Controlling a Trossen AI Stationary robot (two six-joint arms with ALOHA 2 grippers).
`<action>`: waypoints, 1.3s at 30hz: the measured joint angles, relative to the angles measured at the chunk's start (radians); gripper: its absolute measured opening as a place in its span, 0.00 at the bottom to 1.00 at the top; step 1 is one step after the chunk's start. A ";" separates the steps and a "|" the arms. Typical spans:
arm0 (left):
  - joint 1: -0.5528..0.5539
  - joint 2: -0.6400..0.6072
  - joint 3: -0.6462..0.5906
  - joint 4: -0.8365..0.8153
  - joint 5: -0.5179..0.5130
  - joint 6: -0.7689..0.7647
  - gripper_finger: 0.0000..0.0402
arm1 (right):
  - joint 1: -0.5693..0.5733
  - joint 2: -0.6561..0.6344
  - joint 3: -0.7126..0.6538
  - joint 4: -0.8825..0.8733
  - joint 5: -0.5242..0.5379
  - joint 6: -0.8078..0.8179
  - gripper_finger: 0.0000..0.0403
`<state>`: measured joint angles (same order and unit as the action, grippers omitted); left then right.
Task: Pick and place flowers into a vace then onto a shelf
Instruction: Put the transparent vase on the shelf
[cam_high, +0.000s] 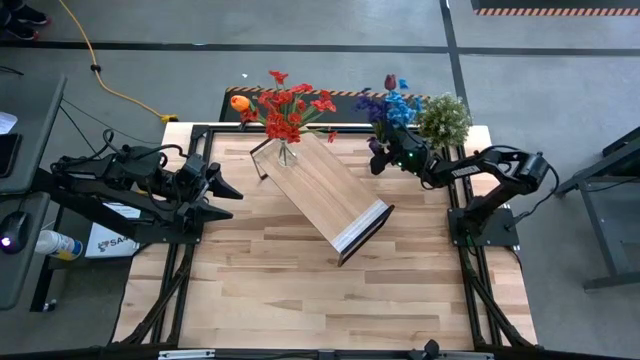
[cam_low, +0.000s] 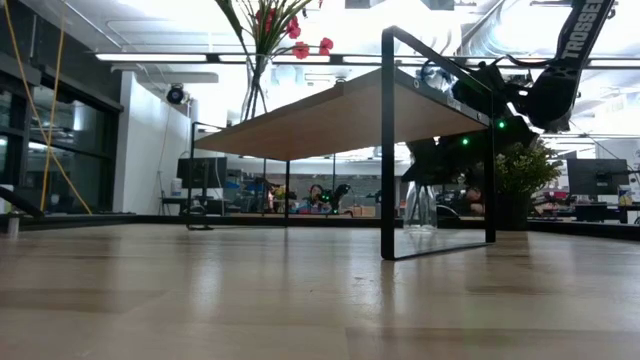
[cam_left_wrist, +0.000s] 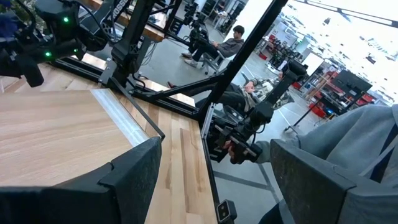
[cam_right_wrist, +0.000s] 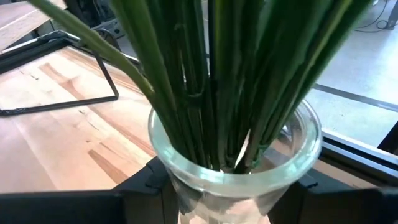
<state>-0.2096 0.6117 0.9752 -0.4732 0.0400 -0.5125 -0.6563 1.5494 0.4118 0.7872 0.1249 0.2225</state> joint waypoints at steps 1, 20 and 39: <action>0.000 0.000 0.000 0.000 0.000 0.000 0.83 | 0.000 -0.001 0.000 0.000 0.000 0.002 0.39; 0.000 0.000 0.000 0.000 0.000 0.000 0.83 | 0.019 -0.401 0.117 -0.458 -0.005 0.004 0.39; 0.000 0.000 0.000 -0.001 0.033 -0.016 0.83 | 0.189 -0.498 0.619 -1.225 0.071 -0.042 0.39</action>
<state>-0.2099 0.6120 0.9752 -0.4740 0.0727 -0.5285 -0.4673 1.0513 1.0303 -0.4377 0.1964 0.1809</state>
